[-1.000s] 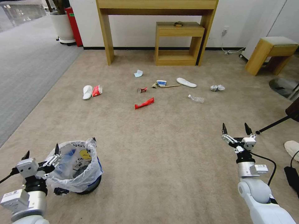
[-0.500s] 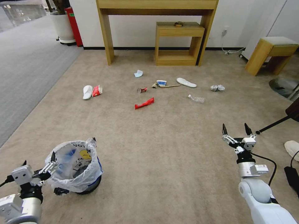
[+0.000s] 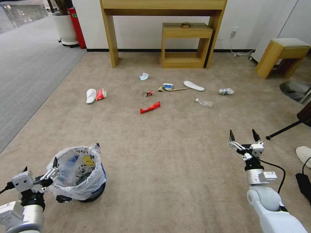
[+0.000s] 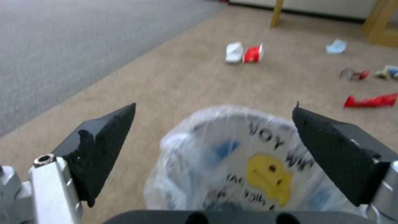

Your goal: Pick up the trash bin and place the garbage on the floor into it.

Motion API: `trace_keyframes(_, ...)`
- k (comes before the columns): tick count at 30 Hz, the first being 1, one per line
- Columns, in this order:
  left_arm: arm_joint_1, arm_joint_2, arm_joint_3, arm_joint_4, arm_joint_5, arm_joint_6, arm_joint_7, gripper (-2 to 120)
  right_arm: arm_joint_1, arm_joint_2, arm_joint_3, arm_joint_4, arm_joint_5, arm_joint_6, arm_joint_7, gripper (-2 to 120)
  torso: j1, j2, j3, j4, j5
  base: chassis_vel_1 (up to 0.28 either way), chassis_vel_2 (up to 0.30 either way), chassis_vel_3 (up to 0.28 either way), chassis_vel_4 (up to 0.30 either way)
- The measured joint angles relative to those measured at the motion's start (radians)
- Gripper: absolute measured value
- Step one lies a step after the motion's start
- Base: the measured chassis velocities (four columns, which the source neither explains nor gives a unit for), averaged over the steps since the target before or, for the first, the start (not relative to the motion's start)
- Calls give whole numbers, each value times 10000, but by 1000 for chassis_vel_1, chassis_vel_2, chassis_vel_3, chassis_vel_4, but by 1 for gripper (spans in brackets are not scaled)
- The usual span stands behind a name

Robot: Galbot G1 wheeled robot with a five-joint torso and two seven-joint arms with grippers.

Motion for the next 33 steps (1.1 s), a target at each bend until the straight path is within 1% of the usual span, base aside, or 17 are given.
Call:
trace_keyframes(2,-59,171,11,291,-411,159,-146,99,1,51,-32,-30,-48,0,-10,100,0,0,0,0,1,0,0,0,0)
trace_keyframes(6,-152,319,60,579,-732,320,-290,99,6,81,-48,-46,-73,0,-14,100,0,0,0,0,2,0,0,0,0)
trace_keyframes(13,-214,559,95,779,-1093,510,-448,98,41,59,-49,-129,-79,5,-21,100,-1,0,-1,0,2,0,0,0,0)
trace_keyframes(21,-280,1016,52,934,-1751,815,-740,98,93,80,-80,-204,-90,19,-30,100,-1,0,0,0,2,0,0,0,0)
trace_keyframes(24,-240,1381,-7,930,-2057,1007,-934,98,120,64,-90,-263,-92,34,-36,100,-1,0,0,0,3,0,0,0,0)
trace_keyframes(25,-240,1381,-7,930,-2057,1007,-934,98,120,64,-90,-263,-92,34,-36,100,-1,0,0,0,3,0,0,0,0)
trace_keyframes(28,-216,1865,-70,826,-2678,1330,-1322,98,129,50,-95,-316,-92,62,-52,100,-1,0,0,0,3,0,0,0,0)
trace_keyframes(29,-216,1865,-70,826,-2678,1330,-1322,98,129,50,-95,-316,-92,62,-52,100,-1,0,0,0,3,0,0,0,0)
trace_keyframes(31,-202,2199,-77,772,-3155,1520,-1595,98,129,43,-101,-336,-92,77,-62,100,-1,0,0,0,2,0,0,0,0)
trace_keyframes(32,-202,2199,-77,772,-3155,1520,-1595,98,129,43,-101,-336,-92,77,-62,100,-1,0,0,0,2,0,0,0,0)
trace_keyframes(33,-182,2376,-67,741,-3424,1627,-1744,98,129,35,-102,-347,-92,83,-65,100,-1,0,0,0,2,0,0,0,0)
